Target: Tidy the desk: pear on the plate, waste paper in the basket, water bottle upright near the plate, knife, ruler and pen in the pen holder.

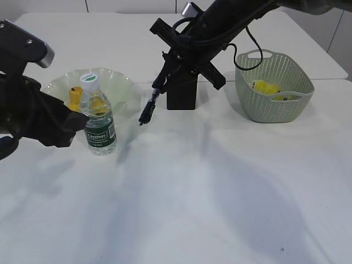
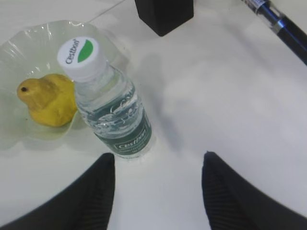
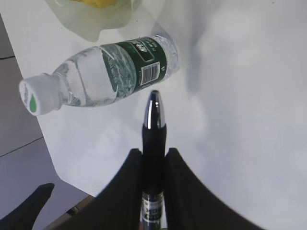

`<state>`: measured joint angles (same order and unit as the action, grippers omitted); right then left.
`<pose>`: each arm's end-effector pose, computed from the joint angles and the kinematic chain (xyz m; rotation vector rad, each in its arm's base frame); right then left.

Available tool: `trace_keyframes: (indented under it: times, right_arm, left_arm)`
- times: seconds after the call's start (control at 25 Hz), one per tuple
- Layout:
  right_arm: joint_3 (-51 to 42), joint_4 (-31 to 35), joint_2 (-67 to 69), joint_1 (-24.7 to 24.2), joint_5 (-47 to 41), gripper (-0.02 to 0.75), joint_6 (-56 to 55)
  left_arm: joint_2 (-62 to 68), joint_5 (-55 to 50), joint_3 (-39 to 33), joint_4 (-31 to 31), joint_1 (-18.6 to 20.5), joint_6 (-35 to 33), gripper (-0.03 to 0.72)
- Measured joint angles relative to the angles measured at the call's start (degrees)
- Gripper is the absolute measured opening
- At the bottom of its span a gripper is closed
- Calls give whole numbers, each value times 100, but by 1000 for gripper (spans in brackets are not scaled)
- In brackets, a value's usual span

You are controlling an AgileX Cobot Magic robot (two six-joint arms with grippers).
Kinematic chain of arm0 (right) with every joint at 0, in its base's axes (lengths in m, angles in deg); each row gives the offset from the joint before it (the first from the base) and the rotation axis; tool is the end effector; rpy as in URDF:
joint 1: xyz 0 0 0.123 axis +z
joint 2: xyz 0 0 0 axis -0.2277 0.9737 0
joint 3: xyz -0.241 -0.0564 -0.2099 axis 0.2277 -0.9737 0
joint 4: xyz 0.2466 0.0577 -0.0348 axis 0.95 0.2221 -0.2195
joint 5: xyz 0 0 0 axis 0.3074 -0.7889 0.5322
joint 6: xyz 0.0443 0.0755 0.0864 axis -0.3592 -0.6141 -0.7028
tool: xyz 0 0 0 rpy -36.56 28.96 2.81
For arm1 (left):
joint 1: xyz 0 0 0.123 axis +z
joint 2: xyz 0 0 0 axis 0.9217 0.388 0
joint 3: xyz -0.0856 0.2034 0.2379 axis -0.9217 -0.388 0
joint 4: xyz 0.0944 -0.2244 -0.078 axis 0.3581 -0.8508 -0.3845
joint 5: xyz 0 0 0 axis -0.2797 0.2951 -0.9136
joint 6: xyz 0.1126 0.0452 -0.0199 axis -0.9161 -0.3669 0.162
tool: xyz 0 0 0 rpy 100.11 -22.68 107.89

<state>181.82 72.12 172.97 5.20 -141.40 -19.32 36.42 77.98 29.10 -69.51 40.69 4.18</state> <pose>0.4619 0.2302 0.2737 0.2702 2.9024 1.0963 0.2637 -0.1276 0.2625 0.6590 2.1252 -0.1391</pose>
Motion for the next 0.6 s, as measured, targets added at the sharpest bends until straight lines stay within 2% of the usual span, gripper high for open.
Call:
trace_keyframes:
  times: [0.32, 0.44, 0.6]
  right_arm:
    - [0, 61, 0, 0, 0, 88, 13]
    - [0, 97, 0, 0, 0, 88, 26]
    - [0, 174, 0, 0, 0, 88, 43]
  left_arm:
    - [-90, -169, -11, -313, -10, 0, 386]
    - [-130, 400, -161, -394, -10, 0, 378]
    - [-387, 1704, -810, -588, -10, 0, 377]
